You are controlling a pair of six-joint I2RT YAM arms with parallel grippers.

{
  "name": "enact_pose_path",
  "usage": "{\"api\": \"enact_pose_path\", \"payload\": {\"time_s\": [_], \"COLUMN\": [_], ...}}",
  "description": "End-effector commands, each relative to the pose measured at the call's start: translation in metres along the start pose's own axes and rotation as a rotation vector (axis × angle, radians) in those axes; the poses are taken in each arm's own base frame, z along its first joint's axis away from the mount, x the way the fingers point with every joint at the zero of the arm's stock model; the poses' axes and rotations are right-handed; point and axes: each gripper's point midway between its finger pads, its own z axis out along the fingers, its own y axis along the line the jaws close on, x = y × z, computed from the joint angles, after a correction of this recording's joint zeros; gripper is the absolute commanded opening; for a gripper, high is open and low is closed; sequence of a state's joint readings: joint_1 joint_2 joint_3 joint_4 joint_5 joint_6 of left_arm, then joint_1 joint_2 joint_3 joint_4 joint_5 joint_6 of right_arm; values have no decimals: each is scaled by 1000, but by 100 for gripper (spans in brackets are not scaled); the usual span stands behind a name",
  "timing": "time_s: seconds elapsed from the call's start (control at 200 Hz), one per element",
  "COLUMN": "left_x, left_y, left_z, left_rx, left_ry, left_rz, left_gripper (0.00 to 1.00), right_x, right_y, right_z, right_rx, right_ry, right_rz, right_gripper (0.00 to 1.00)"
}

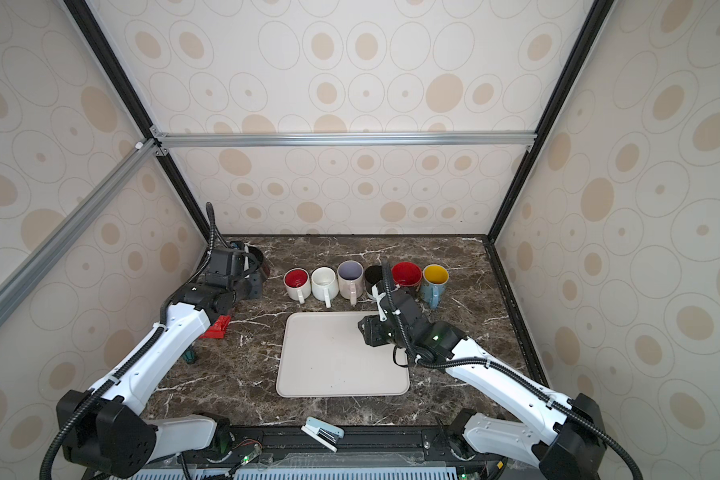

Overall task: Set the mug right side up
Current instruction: 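Carry the black mug toward the red-lined mug with the left gripper while the right withdraws, then lower the black mug upright beside the red-lined mug and open the left gripper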

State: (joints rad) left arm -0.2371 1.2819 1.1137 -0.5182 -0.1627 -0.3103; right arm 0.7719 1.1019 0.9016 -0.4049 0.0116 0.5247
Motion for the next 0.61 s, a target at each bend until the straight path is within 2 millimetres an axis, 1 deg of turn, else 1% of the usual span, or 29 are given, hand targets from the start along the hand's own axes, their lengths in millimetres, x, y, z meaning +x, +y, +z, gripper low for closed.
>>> {"api": "enact_pose_path", "payload": {"time_s": [0.0, 0.115, 0.205, 0.29, 0.3, 0.49, 0.6], "left_x": [-28, -19, -6, 2, 5, 19, 23], "left_y": [-1, 2, 1, -2, -1, -1, 0], "left_z": [-4, 11, 28, 41, 43, 66, 74], "left_rx": [5, -16, -16, -7, -9, -29, -29], "left_ry": [-113, -90, -60, -52, -44, -13, -11], "left_rz": [-15, -15, -27, -43, -44, -46, -57], "left_gripper": [0, 0, 0, 0, 0, 0, 0], "right_x": [7, 8, 7, 6, 6, 6, 6], "right_y": [-9, -10, -9, -8, -8, -9, -9], "right_z": [-2, -3, -1, 1, 1, 0, 0], "right_rx": [27, 24, 16, 19, 19, 27, 24], "right_ry": [12, 3, 7, 18, 19, 22, 15], "right_rz": [-18, -12, -9, -14, -14, -10, -3], "right_gripper": [54, 54, 54, 54, 54, 54, 54]}}
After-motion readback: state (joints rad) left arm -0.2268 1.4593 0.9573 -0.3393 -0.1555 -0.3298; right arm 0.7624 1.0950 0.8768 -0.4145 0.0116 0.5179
